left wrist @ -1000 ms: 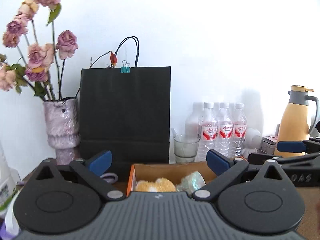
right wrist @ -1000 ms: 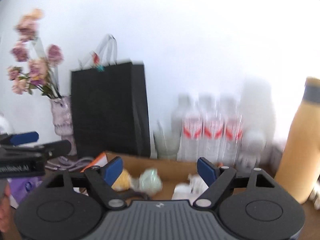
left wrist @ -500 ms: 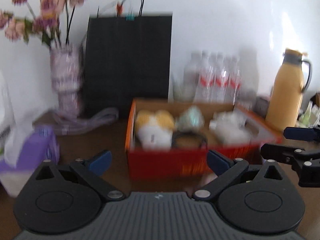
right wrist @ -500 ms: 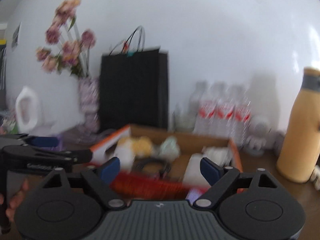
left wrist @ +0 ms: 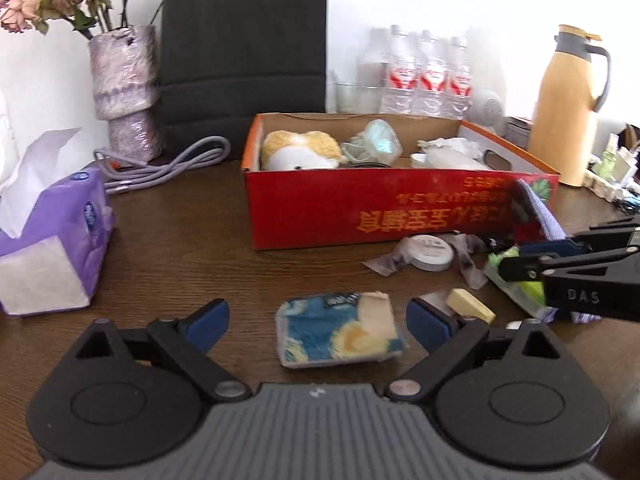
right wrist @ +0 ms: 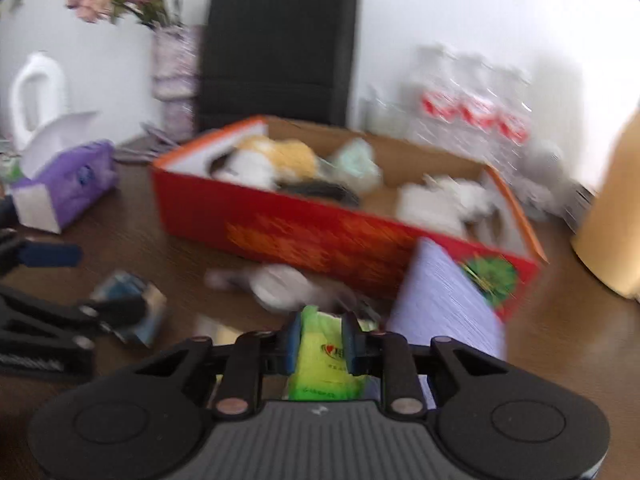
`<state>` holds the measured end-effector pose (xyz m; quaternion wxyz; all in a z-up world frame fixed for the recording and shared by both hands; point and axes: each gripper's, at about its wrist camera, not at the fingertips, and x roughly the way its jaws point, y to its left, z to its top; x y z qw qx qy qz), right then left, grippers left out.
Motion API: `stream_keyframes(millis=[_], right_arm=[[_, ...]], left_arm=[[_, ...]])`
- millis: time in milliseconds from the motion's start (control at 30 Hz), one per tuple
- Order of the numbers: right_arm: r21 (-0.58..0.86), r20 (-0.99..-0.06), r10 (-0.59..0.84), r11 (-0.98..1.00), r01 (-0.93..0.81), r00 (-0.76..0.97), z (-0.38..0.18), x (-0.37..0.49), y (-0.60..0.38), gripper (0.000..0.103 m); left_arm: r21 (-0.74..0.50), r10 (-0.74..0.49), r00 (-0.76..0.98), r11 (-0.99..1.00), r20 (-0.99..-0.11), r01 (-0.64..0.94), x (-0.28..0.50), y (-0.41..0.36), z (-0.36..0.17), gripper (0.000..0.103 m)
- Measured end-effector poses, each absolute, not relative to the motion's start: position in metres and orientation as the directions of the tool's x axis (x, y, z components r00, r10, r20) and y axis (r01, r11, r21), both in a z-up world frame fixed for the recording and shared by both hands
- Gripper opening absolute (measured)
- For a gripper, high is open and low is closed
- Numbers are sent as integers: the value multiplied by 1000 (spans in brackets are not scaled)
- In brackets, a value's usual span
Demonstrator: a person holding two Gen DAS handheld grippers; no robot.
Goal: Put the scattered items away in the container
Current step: 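Grasp the blue snack wrapper with the left tool while the right tool grasps a round white disc, then grasp a small wrapper with the left tool while the right tool carries the disc toward the box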
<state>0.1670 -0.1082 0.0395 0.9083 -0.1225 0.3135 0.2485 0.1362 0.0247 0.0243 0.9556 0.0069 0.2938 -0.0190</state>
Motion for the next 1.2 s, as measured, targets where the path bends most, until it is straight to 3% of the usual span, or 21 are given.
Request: stream_keyframes(millis=[133, 233, 300, 333, 467, 633, 700, 733, 867, 1033, 1167, 1200], right_arm=[[-30, -603, 421, 836, -547, 677, 51, 162, -117, 25], [28, -577, 513, 790, -612, 636, 58, 170, -104, 36], [7, -586, 523, 767, -641, 619, 55, 180, -87, 41], [-18, -599, 511, 761, -649, 616, 52, 185, -79, 41], [-35, -667, 460, 767, -641, 586, 33, 207, -64, 40], [11, -666, 493, 757, -653, 560, 28, 216, -65, 47], [19, -664, 504, 749, -662, 552, 27, 218, -65, 46], [19, -665, 504, 750, -662, 552, 27, 219, -63, 38], [10, -643, 516, 745, -668, 566, 33, 207, -62, 38], [2, -538, 535, 774, -633, 652, 56, 174, -83, 38], [49, -490, 555, 788, -614, 673, 66, 145, -105, 38], [45, -476, 555, 790, -612, 682, 67, 137, -110, 38]], left_arm=[[12, -33, 820, 999, -571, 48, 137, 20, 20, 94], [-26, -68, 817, 998, -573, 64, 137, 24, 19, 86], [-48, -82, 800, 997, -594, 67, 139, 26, 17, 71], [-57, -88, 794, 996, -602, 67, 139, 27, 16, 69], [-76, -100, 795, 995, -598, 68, 139, 29, 16, 68], [-83, -98, 798, 995, -594, 60, 139, 30, 16, 66], [-84, -96, 799, 995, -594, 57, 138, 30, 16, 65], [-85, -96, 799, 995, -594, 56, 138, 31, 17, 65], [-82, -88, 802, 995, -591, 49, 138, 30, 17, 65], [-62, -66, 818, 997, -571, 37, 134, 29, 19, 61], [-19, -66, 837, 998, -543, 67, 128, 21, 22, 47], [-16, -71, 843, 997, -533, 74, 127, 20, 22, 38]])
